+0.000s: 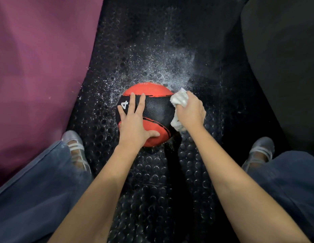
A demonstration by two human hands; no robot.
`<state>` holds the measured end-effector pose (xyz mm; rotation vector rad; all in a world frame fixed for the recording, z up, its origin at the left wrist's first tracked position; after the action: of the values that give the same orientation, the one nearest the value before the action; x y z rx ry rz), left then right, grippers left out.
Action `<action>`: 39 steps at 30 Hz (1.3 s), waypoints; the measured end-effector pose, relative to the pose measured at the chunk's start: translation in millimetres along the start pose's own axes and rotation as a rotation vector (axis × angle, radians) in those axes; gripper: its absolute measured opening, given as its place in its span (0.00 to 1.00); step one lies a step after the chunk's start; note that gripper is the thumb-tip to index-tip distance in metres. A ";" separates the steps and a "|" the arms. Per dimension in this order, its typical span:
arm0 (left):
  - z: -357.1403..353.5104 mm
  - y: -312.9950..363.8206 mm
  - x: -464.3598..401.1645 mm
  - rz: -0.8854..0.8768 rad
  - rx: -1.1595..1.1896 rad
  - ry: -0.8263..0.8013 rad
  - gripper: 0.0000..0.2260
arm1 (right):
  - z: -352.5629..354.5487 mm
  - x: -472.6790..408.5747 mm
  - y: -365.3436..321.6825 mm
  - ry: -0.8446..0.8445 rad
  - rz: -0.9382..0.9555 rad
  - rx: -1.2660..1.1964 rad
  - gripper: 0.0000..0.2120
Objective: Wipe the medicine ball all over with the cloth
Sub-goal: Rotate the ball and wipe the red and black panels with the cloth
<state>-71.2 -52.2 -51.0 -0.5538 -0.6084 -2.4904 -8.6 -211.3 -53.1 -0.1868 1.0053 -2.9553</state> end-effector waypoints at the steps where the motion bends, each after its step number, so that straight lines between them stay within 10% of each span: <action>1: 0.6 0.4 -1.0 0.006 0.002 -0.002 0.58 | -1.0 2.5 -5.0 0.008 0.020 -0.003 0.13; 39: 1.4 -11.1 0.7 -0.061 0.105 0.039 0.57 | -9.3 25.8 1.8 0.084 -0.058 -0.105 0.12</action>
<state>-77.6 -43.2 -52.9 -0.4521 -0.7461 -2.5033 -35.4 -208.4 -58.7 -0.0958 1.1868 -2.9868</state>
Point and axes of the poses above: each hand's wrist, its own x-axis away from the middle knuckle, its own z-axis out of the back of the hand, y = z × x, the point moved 3 cm from there along -x, towards the middle knuckle, and after that the axes turned 15 degrees about z, right-handed, at the moved point
